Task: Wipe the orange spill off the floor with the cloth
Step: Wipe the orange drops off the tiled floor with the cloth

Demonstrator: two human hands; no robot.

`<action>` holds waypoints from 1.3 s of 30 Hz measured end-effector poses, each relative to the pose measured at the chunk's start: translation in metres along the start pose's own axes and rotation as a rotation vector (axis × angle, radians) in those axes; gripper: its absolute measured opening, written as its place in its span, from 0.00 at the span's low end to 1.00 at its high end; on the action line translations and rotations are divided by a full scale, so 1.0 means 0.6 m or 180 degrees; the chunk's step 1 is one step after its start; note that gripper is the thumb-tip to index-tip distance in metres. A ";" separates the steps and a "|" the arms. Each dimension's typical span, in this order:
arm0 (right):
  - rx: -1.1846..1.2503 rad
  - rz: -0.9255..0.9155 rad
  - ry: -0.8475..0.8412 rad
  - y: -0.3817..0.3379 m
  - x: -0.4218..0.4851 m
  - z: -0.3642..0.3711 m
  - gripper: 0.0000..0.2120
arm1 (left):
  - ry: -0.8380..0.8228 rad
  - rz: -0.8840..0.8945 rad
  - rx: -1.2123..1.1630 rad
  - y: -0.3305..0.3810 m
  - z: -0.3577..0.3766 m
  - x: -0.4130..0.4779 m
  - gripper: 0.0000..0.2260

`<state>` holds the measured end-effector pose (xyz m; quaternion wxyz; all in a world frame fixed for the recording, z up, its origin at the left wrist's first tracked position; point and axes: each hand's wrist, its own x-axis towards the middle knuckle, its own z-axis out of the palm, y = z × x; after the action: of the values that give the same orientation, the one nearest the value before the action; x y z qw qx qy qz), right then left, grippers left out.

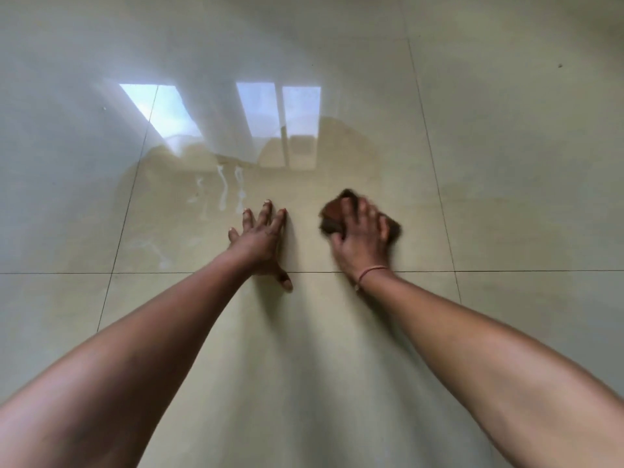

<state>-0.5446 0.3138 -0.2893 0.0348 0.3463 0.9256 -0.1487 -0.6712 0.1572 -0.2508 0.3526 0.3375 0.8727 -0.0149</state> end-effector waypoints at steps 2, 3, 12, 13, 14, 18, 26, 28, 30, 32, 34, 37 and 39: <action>-0.0074 -0.0841 -0.0353 -0.033 -0.044 0.017 0.36 | 0.0065 0.0041 -0.0019 -0.008 0.005 -0.002 0.70; -0.0190 -0.1170 -0.0464 -0.012 -0.070 0.014 0.37 | 0.0112 0.0070 -0.0013 -0.011 0.008 -0.002 0.69; -0.0087 0.0318 0.0111 0.044 -0.042 -0.011 0.34 | -0.0040 -0.0068 -0.0116 0.007 -0.001 -0.001 0.71; -0.0033 -0.0064 -0.0036 0.021 -0.066 0.002 0.35 | -0.0059 -0.0090 -0.0060 0.011 -0.004 -0.003 0.71; -0.0069 -0.0537 -0.0247 0.017 -0.098 0.010 0.36 | -0.0071 -0.0112 0.0020 0.016 -0.008 -0.004 0.71; -0.0422 -0.1382 -0.0561 0.141 -0.144 -0.017 0.38 | 0.0182 0.0140 0.0846 0.048 -0.024 -0.008 0.67; -0.0060 -0.0131 -0.0130 0.216 -0.237 -0.023 0.36 | -0.0058 0.2020 0.2176 0.202 0.033 -0.005 0.65; -0.0298 -0.0521 -0.0306 0.276 -0.253 -0.039 0.38 | 0.0152 0.2175 0.1764 0.250 0.042 -0.002 0.62; -0.0150 0.0466 0.0070 0.321 -0.247 -0.054 0.36 | 0.0163 0.2243 0.1414 0.295 0.052 -0.001 0.61; 0.0091 0.1612 0.0505 0.325 -0.249 -0.052 0.33 | -0.0033 0.2195 0.1324 0.338 0.066 0.001 0.62; 0.0074 0.1410 0.0563 0.316 -0.279 -0.039 0.34 | -0.0198 0.2130 0.1493 0.378 0.079 0.003 0.63; -0.0092 0.0266 0.0060 0.360 -0.348 -0.042 0.37 | -0.0321 0.1944 0.1618 0.404 0.089 0.006 0.67; -0.0136 0.0725 0.0265 0.416 -0.349 -0.055 0.36 | -0.0415 0.1841 0.1636 0.413 0.095 0.009 0.68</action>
<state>-0.2220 0.3700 -0.2852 0.0204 0.4543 0.8838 -0.1095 -0.4907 0.3367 -0.2446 0.3009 0.6451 0.6852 -0.1544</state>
